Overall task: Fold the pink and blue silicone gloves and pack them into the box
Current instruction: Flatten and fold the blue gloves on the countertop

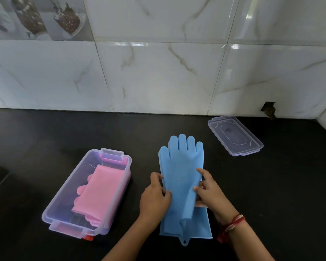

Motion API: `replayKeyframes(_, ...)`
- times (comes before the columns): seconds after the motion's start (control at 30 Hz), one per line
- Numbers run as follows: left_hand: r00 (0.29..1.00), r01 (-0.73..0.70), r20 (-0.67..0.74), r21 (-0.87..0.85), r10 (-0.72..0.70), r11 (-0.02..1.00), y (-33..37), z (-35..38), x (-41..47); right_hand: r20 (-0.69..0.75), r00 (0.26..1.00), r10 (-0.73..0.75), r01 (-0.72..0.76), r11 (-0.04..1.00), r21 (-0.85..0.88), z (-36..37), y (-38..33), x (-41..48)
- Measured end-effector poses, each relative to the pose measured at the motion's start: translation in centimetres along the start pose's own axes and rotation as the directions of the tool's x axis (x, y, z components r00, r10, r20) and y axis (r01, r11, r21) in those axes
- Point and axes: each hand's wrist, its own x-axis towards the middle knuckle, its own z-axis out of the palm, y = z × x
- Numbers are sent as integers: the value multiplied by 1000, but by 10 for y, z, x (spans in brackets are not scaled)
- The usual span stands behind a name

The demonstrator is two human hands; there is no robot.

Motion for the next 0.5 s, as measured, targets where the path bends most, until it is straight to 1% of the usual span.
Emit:
replayKeyframes(0.07, 1000, -15, -5, -50, 15, 999, 3, 0, 0, -53, 997, -48, 38, 986, -163, -2, 4, 1)
replayKeyframes(0.1, 1000, -28, -15, -74, 27, 997, 3, -2, 0, -70, 995, -74, 58, 976, -208, -6, 7, 1)
replayKeyframes(0.17, 998, -59, -30, -89, 56, 994, 1, -7, 1, -68, 994, -88, 72, 974, -214, -14, 14, -1)
replayKeyframes(0.23, 997, -80, -21, -75, 78, 994, -2, -12, 1, -37, 996, -86, 77, 977, -200, -20, 21, -4)
replayKeyframes(0.3, 995, -92, 40, -7, 92, 996, -6, -15, 2, -18, 994, -107, 100, 964, -246, -20, 26, -7)
replayKeyframes(0.37, 985, -141, 124, 176, 120, 974, -10, -15, -1, -50, 984, -168, 141, 928, -345, -19, 30, -8)
replayKeyframes(0.4, 981, -170, 134, 238, 141, 956, -12, -13, -3, -67, 978, -200, 158, 907, -391, -18, 31, -10)
replayKeyframes(0.47, 976, -207, 111, 246, 185, 947, -15, -11, -7, -71, 963, -261, 191, 842, -504, -15, 29, -16)
replayKeyframes(0.5, 976, -215, 98, 233, 197, 949, -16, -11, -7, -61, 956, -286, 198, 789, -581, -14, 28, -19)
